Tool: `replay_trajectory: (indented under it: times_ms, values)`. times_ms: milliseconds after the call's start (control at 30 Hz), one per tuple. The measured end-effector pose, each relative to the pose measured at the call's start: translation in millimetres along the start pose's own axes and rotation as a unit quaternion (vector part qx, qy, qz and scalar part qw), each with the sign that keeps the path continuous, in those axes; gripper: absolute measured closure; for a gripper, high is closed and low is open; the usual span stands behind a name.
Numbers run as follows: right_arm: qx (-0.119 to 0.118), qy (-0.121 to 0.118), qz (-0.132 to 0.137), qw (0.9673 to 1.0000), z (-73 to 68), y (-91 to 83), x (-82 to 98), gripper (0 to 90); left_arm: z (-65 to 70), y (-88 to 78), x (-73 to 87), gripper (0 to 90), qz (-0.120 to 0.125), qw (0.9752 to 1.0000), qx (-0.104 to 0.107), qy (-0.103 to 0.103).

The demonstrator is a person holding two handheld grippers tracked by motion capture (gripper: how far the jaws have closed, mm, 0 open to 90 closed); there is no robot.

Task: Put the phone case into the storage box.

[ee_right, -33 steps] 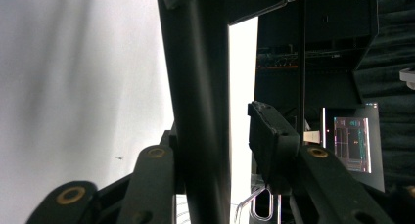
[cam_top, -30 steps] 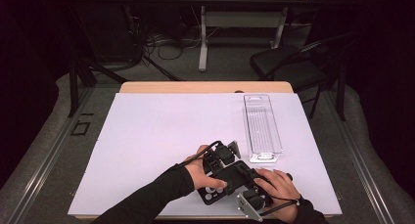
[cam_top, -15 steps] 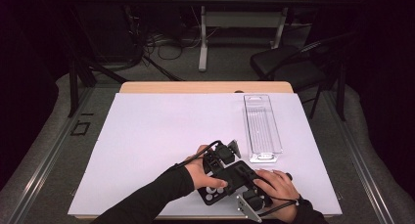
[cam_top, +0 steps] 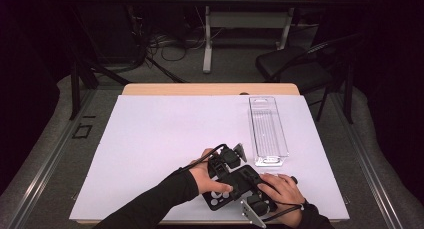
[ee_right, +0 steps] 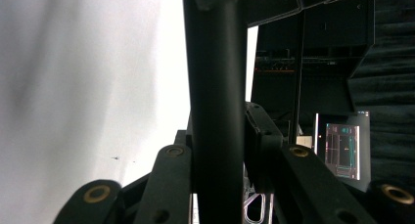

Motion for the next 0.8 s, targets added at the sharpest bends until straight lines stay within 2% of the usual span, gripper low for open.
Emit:
replay_trajectory:
  times_ms: [800]
  values:
    - [0.006,-0.002,0.002,1.0,0.1,-0.4,0.0,82.4,0.2,2.1,-0.6,14.6,0.004,0.9999,0.008,-0.007]
Point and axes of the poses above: each handheld gripper's, and its own axes: y roughly forward along the jaws, x roughly out of its underside, z roughly to its right, the point moved 9 cm from there along y, roughly forward along the jaws, and after that the axes turned 15 degrees about x, right-handed, at the moved point
